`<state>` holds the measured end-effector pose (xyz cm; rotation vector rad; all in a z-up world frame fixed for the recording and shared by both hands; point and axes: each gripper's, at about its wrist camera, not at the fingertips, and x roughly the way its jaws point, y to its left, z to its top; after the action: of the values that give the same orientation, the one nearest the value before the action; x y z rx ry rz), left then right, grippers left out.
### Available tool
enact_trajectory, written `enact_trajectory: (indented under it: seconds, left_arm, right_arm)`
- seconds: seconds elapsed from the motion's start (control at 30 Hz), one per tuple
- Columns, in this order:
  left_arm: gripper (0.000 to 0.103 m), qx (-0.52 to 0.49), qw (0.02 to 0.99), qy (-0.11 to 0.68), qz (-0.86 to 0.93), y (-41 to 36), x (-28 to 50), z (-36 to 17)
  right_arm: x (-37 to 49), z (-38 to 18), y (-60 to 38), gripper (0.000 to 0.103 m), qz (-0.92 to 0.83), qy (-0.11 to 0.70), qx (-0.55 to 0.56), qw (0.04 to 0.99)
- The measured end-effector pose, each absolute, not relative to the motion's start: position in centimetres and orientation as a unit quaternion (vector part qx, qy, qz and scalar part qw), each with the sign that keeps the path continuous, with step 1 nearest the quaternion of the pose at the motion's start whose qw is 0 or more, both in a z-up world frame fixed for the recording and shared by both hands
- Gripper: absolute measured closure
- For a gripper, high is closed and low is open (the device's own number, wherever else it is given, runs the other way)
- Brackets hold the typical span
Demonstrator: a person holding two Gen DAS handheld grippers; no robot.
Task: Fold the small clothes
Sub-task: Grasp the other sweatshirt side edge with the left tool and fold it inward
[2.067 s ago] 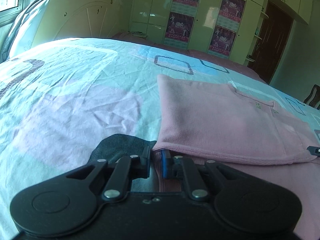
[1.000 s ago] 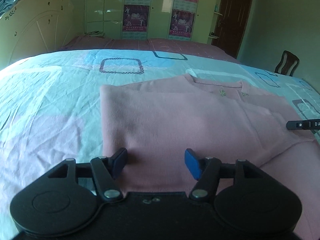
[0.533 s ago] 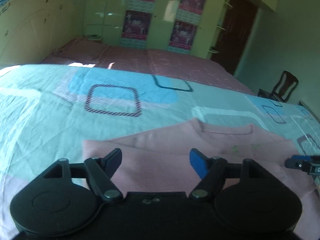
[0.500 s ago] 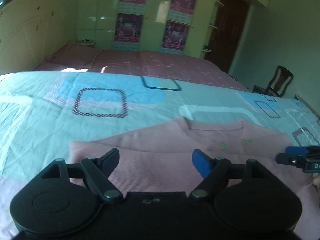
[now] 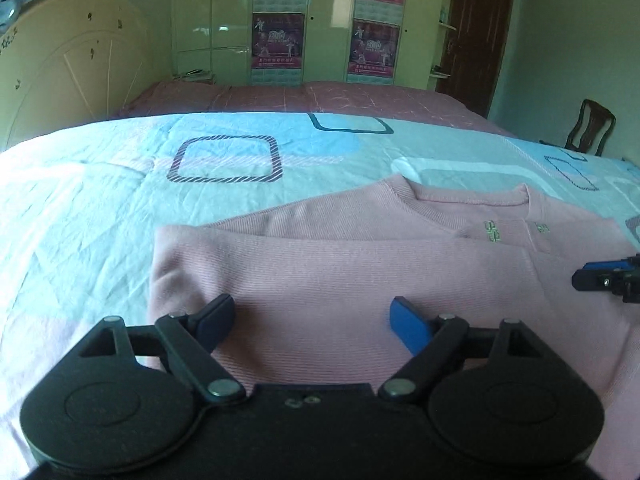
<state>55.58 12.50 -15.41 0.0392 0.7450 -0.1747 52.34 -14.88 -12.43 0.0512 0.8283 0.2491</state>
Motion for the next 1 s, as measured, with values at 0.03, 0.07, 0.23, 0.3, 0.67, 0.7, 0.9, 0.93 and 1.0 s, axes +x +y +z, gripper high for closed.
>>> enact_trajectory:
  seconds: [0.03,0.07,0.23,0.3,0.67,0.7,0.9,0.93,1.0]
  left_arm:
    - [0.019,0.031,0.927,0.364,-0.083,12.4,55.9,-15.1]
    - [0.019,0.033,0.927,0.363,-0.084,12.4,56.1,-14.8]
    - [0.018,0.019,0.927,0.369,-0.067,13.1,58.8,-14.2]
    - [0.018,0.010,0.922,0.382,-0.060,13.9,59.6,-15.0]
    - [0.018,0.023,0.929,0.358,-0.094,9.7,51.0,-13.0]
    - [0.018,0.033,0.930,0.355,-0.092,9.5,50.2,-13.1]
    - [0.017,0.061,0.922,0.377,-0.065,11.6,47.4,-14.0]
    - [0.016,0.060,0.919,0.384,-0.068,12.2,47.4,-14.5]
    - [0.017,0.060,0.921,0.378,-0.070,12.6,46.9,-14.5]
  right_arm:
    - [52.4,-12.0,-14.4,0.079,0.122,0.392,0.029,0.911]
    - [52.5,-11.5,-13.8,0.079,0.131,0.380,0.034,0.915]
    - [54.7,-11.2,-8.9,0.079,0.177,0.376,0.029,0.909]
    - [55.6,-12.1,-7.1,0.078,0.177,0.389,0.006,0.904]
    - [49.7,-11.2,-8.6,0.058,0.175,0.382,-0.024,0.907]
    - [48.9,-11.3,-9.1,0.058,0.168,0.383,-0.029,0.908]
    - [46.0,-12.2,-14.8,0.058,0.103,0.412,-0.019,0.905]
    - [45.7,-12.4,-15.3,0.058,0.105,0.412,-0.015,0.905]
    - [45.5,-12.1,-15.5,0.058,0.106,0.414,-0.011,0.904]
